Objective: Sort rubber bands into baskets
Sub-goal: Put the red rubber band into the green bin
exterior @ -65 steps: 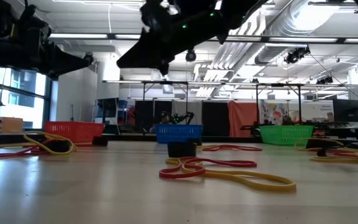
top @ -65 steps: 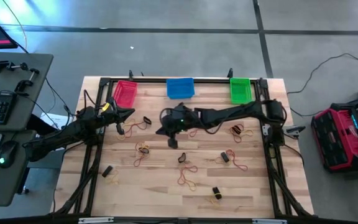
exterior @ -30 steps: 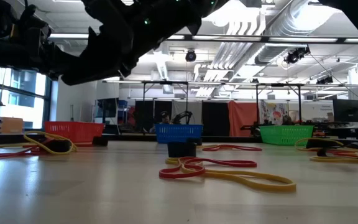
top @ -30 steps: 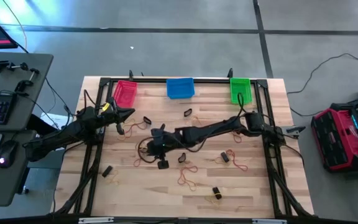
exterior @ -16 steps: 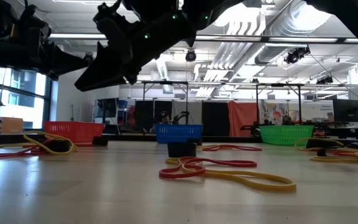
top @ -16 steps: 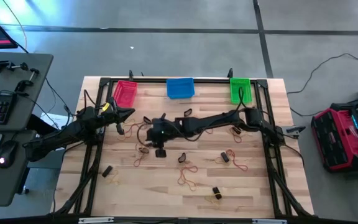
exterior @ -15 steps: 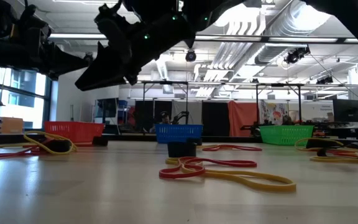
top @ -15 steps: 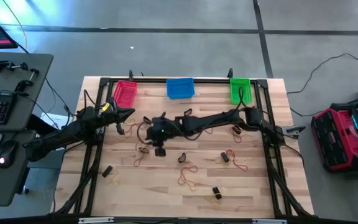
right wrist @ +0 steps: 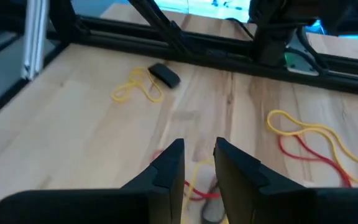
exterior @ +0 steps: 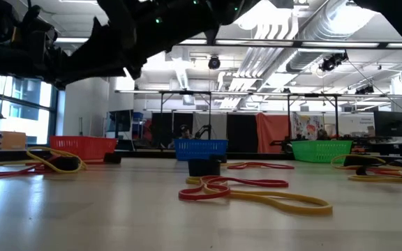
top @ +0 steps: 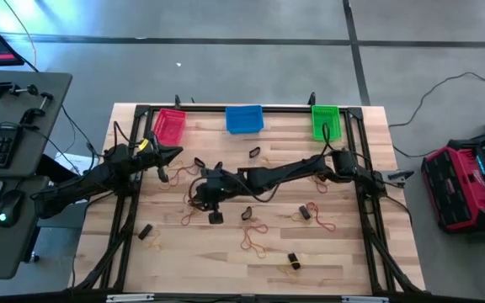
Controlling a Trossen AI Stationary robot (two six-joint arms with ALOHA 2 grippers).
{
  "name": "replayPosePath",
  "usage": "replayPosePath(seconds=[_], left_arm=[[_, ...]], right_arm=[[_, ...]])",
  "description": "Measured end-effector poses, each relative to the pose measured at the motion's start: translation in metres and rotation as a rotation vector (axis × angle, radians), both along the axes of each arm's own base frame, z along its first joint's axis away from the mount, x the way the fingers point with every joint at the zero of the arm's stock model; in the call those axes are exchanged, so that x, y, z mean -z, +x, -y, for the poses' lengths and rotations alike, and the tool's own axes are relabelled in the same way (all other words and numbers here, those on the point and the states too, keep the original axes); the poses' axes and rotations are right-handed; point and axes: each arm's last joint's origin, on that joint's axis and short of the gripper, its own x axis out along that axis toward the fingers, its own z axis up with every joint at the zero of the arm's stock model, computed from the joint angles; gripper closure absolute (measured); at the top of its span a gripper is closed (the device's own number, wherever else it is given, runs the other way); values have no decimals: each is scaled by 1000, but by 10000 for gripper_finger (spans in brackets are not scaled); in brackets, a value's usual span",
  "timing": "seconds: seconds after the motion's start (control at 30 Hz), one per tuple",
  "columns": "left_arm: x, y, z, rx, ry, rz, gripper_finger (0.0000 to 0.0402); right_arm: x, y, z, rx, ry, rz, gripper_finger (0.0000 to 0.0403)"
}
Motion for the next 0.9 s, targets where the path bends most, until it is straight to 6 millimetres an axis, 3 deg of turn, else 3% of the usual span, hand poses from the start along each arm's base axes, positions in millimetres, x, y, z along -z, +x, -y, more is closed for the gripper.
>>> replayPosePath(seconds=[0.47,0.73,0.9], left_arm=[[0,0,0,0,0,0,399],[0,0,0,0,0,0,399],[0,0,0,0,0,0,399]], right_arm=[[0,0,-4,58,20,-2,325],[20,-19,-24,15,-16,-282,324],[21,-35,-41,-22,-36,-485,324]])
